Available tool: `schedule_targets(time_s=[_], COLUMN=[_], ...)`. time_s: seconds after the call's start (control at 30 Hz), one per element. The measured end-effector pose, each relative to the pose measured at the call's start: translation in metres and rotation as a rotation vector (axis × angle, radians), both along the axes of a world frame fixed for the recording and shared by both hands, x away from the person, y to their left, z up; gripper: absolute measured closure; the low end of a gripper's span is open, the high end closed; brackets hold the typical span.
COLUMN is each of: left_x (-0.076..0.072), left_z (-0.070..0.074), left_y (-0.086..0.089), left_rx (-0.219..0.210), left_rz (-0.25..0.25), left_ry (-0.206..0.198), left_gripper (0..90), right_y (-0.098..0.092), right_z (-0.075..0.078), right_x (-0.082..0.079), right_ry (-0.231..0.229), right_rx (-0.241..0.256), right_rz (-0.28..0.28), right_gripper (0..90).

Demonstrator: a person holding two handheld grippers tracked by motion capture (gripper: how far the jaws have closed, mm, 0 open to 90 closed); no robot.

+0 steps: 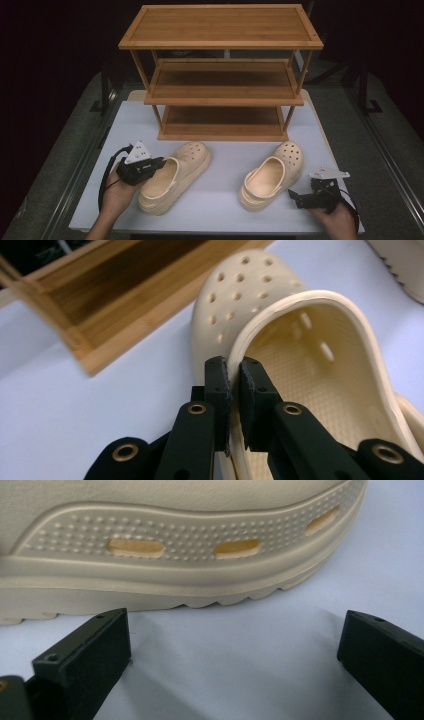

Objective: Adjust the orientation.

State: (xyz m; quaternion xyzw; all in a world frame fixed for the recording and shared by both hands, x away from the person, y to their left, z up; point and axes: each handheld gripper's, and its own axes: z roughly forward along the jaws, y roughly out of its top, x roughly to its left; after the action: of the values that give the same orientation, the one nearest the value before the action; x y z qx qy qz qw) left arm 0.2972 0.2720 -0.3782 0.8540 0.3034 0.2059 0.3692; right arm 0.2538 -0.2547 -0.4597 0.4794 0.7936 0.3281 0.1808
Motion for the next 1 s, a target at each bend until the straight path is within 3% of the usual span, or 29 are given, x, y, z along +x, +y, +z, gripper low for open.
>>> schedule_targets(time_s=[0.07,0.2,0.27,0.4,0.7,0.77,1.0], left_x=[0.003,0.007,0.007,0.005,0.003,0.003,-0.003], left_z=[-0.001,-0.006,-0.007,-0.008,-0.008,-0.006,0.006], left_y=[0.006,0.012,0.014,0.013,0.015,0.017,0.027], left_rx=[0.013,0.001,-0.020,-0.025,-0.084,-0.101,-0.152], left_rz=[0.033,0.056,0.057,0.050,0.040,0.040,0.039], left_ry=[-0.018,-0.010,-0.008,-0.008,0.033,0.042,0.056], left_gripper=[83.3,83.2,83.1,81.7,59.7,50.1,35.8], right_y=[0.000,0.000,0.000,0.000,0.000,0.000,0.000], right_z=[0.000,0.000,0.000,0.000,0.000,0.000,0.000], right_x=[0.000,0.000,0.000,0.000,0.000,0.000,0.000], right_ry=[0.000,0.000,0.000,0.000,0.000,0.000,-0.001], right_rx=[0.000,0.000,0.000,0.000,0.000,0.000,-0.001], right_rz=[0.000,0.000,0.000,0.000,0.000,0.000,0.001], right_gripper=[0.2,0.2,0.2,0.2,0.2,0.2,0.2])
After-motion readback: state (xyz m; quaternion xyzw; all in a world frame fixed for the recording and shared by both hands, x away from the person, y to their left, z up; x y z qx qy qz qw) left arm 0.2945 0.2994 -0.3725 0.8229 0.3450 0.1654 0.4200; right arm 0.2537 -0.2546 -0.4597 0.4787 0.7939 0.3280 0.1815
